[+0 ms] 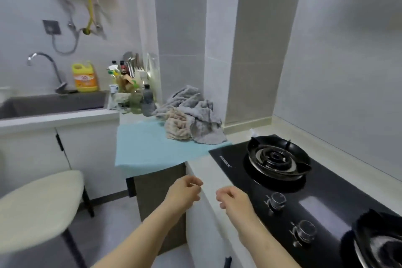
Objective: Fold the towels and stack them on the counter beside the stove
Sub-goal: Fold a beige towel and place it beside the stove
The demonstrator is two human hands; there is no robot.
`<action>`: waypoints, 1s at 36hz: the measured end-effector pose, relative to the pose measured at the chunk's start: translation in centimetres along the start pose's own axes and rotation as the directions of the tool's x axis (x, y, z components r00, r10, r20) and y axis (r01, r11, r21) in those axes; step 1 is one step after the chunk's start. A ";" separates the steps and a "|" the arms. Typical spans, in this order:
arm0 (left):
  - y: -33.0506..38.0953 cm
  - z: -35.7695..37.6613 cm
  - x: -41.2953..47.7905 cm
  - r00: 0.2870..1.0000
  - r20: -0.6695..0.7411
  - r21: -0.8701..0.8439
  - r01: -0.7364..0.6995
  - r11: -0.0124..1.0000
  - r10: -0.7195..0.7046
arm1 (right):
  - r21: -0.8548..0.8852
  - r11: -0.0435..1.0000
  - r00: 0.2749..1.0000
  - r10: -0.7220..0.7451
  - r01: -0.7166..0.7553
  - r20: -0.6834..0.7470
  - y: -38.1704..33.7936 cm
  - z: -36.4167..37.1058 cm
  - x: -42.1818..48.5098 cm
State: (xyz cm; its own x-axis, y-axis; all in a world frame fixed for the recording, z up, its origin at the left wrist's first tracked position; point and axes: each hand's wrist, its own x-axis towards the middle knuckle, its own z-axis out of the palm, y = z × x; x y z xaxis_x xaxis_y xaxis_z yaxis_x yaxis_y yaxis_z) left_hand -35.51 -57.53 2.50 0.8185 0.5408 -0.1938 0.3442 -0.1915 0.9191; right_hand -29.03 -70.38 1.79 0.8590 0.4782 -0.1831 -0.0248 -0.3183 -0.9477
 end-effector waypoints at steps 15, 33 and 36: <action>-3.7 -13.7 10.8 0.979 -0.170 -0.116 0.094 0.989 -0.113 | -0.068 0.997 0.994 0.050 -0.044 0.101 -4.3 13.7 13.7; -0.7 -20.0 32.8 0.967 -0.207 -0.135 0.124 0.983 -0.150 | -0.123 0.987 0.991 -0.111 0.102 -0.077 -11.2 18.8 37.7; -0.7 -20.1 34.9 0.964 -0.208 -0.151 0.138 0.979 -0.167 | -0.237 0.965 0.975 -0.156 0.115 -0.158 -12.1 18.7 39.7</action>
State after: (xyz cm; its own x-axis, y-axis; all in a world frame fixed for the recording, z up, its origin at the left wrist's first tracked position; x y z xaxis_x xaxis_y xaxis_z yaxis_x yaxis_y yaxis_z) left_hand -16.43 -22.04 1.97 0.6355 0.7235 -0.2694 0.3801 0.0106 0.9249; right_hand -4.20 -32.23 1.14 0.9221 0.3868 0.0101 0.1967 -0.4461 -0.8731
